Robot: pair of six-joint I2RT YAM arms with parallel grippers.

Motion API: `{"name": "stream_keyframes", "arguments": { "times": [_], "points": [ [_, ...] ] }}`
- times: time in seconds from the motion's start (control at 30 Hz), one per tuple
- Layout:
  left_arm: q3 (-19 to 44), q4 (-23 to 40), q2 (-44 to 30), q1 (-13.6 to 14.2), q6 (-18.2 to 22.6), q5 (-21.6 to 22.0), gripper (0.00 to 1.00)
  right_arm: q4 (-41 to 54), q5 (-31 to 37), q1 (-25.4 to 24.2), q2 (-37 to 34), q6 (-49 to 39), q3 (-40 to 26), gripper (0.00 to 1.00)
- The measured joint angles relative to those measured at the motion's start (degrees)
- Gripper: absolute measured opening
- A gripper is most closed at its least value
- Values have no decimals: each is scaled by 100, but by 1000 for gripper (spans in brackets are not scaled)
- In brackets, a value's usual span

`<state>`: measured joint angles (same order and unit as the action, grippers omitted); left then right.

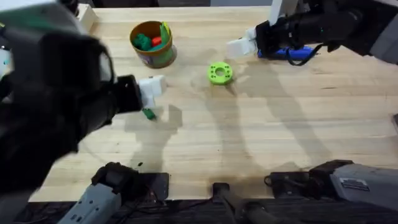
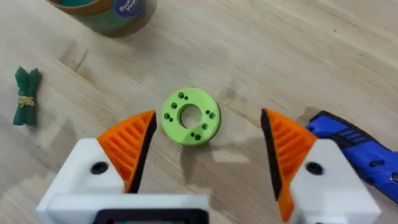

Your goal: Pick up the gripper from the table and insert it into the empty holder that is missing its gripper. Then pick up a screw, insert it into the mounting hole, and use the screwdriver to tighten it. Finally, clean up the table by picking up the vegetable and placing it into the bucket.

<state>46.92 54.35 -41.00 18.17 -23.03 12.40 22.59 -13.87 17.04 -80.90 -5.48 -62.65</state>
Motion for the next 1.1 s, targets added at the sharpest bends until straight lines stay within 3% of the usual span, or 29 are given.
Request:
{"name": "stream_keyframes", "arguments": {
  "times": [0.2,0.4,0.73,0.93,1.1],
  "points": [
    [11,63,-1006,-205,-561,38,987,341,-280,-1,120,19,0,968],
    [11,251,-1595,-272,-1163,-20,987,768,-546,0,791,39,0,968],
    [11,233,-3105,-765,-1941,44,987,1097,-601,0,1487,42,0,968],
    [11,-342,-3891,-1144,-2461,71,987,1130,-616,0,1493,81,0,967],
    [11,-531,-4248,-1211,-2590,-29,992,1130,-616,0,1493,83,0,968]
  ]
}}
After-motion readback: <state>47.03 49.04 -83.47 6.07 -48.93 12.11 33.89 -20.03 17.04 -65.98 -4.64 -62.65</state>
